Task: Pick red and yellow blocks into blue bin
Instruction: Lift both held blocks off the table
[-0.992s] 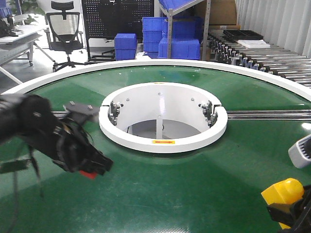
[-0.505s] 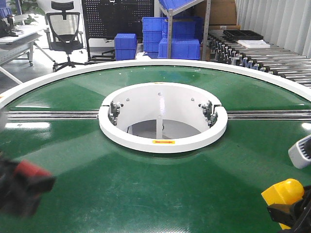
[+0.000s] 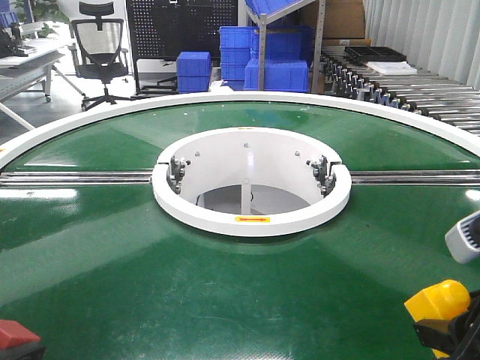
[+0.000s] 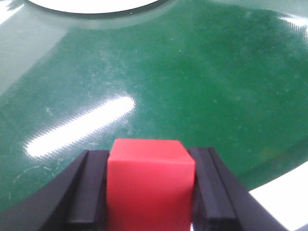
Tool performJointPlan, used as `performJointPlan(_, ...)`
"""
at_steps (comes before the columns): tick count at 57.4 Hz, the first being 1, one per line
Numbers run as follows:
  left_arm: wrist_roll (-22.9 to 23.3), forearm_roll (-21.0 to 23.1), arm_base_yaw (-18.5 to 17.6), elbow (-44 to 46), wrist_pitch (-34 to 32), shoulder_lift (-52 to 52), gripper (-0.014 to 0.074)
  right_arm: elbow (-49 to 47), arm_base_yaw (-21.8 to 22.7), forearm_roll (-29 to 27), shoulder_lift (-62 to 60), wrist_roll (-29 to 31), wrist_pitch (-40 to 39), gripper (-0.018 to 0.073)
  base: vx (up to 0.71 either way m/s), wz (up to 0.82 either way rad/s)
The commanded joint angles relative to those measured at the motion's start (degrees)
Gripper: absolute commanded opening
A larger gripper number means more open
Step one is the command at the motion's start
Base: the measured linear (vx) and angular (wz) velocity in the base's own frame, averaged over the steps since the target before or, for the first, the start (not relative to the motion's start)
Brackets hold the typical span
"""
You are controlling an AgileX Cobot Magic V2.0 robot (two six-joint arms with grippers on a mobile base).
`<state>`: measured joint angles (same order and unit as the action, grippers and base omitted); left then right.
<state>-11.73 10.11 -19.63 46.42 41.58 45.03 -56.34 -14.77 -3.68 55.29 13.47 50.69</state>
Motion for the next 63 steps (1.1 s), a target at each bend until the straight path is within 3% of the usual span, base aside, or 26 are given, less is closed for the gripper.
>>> performJointPlan(1,0.23,1.16,-0.26,1.42,-3.69,-0.60,0.0201,-1.43,-0.14,-0.02,-0.73,0.12,-3.39,0.0247,0.00,0.00)
performJointPlan(63,0.23,1.16,-0.26,1.42,-3.69,-0.60,0.0201,-1.43,-0.14,-0.02,-0.73,0.12,-3.19,0.0247,0.00,0.00)
